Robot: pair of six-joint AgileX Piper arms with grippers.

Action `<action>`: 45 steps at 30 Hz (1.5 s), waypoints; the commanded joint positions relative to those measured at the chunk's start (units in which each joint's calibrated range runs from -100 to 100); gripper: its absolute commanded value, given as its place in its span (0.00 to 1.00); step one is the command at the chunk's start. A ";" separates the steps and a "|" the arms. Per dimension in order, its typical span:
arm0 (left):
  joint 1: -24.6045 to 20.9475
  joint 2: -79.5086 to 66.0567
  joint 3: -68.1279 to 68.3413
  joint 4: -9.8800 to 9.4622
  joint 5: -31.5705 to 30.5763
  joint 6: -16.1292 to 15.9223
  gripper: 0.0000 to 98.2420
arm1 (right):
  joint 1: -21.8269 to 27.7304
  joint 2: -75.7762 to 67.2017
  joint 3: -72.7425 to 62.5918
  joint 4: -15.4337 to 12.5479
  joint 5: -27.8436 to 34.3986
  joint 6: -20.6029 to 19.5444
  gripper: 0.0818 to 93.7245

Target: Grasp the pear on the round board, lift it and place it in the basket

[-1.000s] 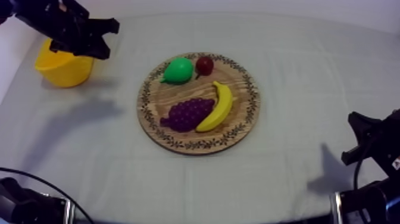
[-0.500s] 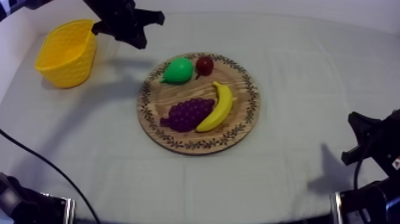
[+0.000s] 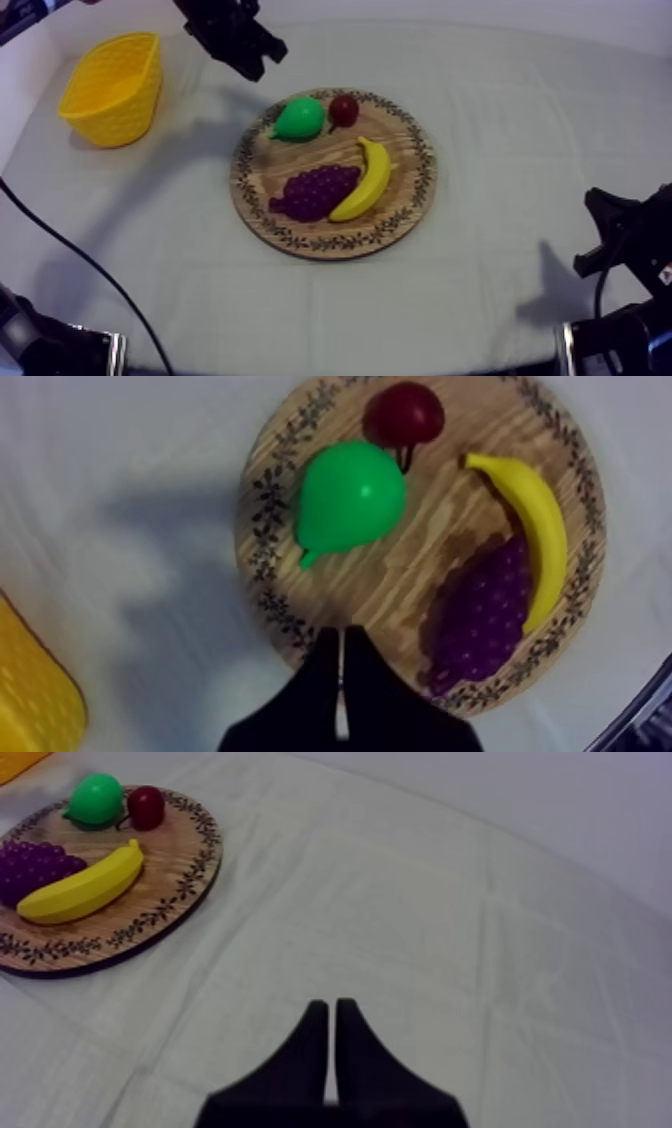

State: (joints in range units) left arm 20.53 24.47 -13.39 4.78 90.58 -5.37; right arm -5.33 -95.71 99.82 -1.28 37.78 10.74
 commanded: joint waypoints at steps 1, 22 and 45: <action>0.00 0.38 -0.92 -0.09 2.52 -13.08 0.00 | -0.03 -0.04 -0.05 -0.01 0.04 -0.02 0.00; 2.36 2.93 -8.19 -1.79 3.16 -22.47 0.36 | -0.03 -0.04 -0.05 -0.01 0.04 -0.02 0.00; 3.29 5.38 -8.20 -4.38 1.64 -17.63 0.75 | -0.03 -0.04 -0.05 -0.01 0.04 -0.02 0.00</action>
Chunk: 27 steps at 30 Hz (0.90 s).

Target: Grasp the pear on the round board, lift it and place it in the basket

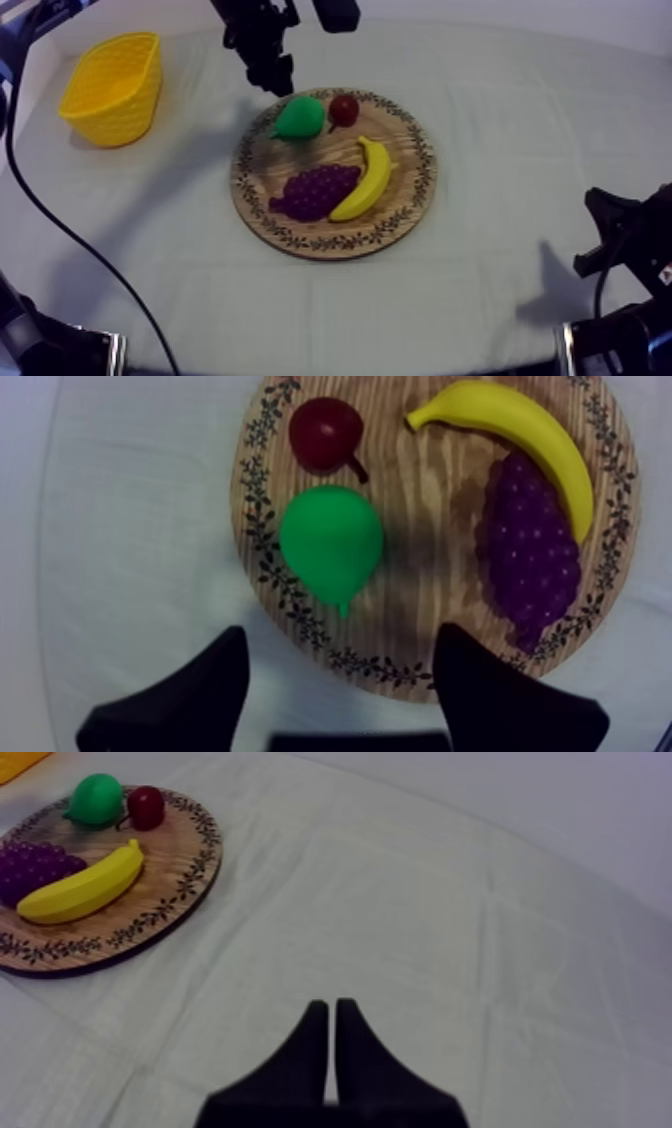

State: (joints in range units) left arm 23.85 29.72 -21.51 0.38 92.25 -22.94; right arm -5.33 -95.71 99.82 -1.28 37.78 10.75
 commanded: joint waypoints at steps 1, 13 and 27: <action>-0.05 0.39 -0.17 0.01 -0.08 -0.10 0.76 | -0.03 -0.04 -0.05 -0.01 0.04 -0.03 0.00; 0.35 8.14 -1.55 -0.74 -0.68 0.23 0.87 | -0.03 -0.04 -0.05 -0.01 0.04 -0.03 0.00; 0.57 19.98 -10.54 -0.52 -2.43 1.21 0.92 | -0.03 -0.04 -0.05 -0.01 0.04 -0.03 0.00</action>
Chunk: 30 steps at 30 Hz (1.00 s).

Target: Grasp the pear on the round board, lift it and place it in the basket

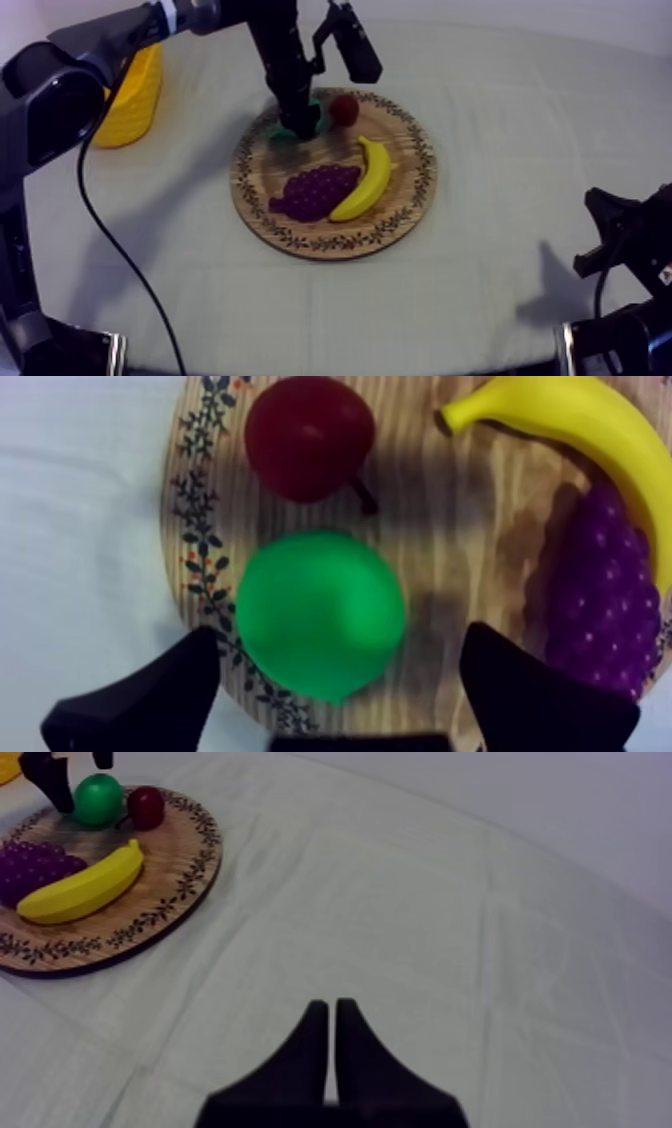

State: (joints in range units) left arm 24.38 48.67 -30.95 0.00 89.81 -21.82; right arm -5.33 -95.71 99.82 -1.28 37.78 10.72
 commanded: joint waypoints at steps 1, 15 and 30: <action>0.02 1.80 -1.83 -0.18 0.00 0.20 0.92 | -0.03 -0.04 -0.05 -0.01 0.04 0.00 0.00; -0.92 7.20 -6.32 -1.01 -0.16 2.28 0.78 | -0.03 -0.04 -0.05 -0.01 0.04 0.00 0.00; -0.37 6.85 -3.33 -1.39 -0.81 3.50 0.55 | -0.03 -0.04 -0.05 -0.01 0.04 0.00 0.00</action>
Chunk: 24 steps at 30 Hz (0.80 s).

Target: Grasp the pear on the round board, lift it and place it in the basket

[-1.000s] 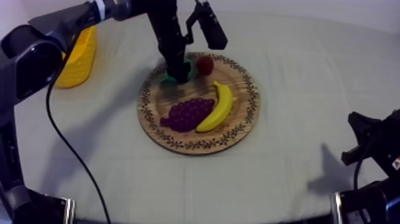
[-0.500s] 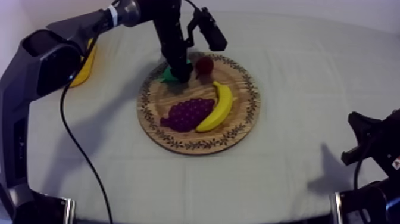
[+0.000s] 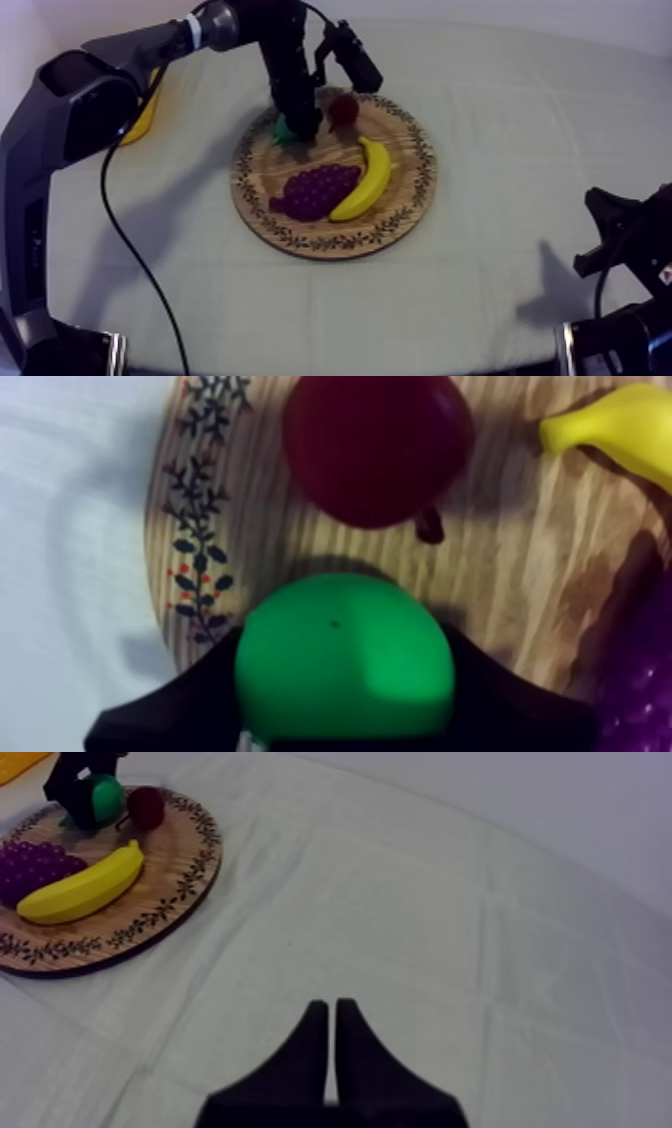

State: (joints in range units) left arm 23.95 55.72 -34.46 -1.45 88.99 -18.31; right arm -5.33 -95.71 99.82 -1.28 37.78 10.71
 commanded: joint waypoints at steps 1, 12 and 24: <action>0.14 -0.54 0.45 0.04 -0.05 0.02 0.54 | -0.03 -0.04 -0.05 -0.01 0.04 0.01 0.00; 1.87 -9.01 3.75 0.02 -0.02 0.36 0.53 | -0.03 -0.04 -0.05 -0.01 0.04 0.01 0.00; 3.79 -22.64 7.04 -0.14 2.67 1.01 0.53 | -0.03 -0.04 -0.05 -0.01 0.04 0.01 0.00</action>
State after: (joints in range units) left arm 27.69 34.89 -27.63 -1.55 91.56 -17.35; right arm -5.33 -95.71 99.82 -1.28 37.78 10.74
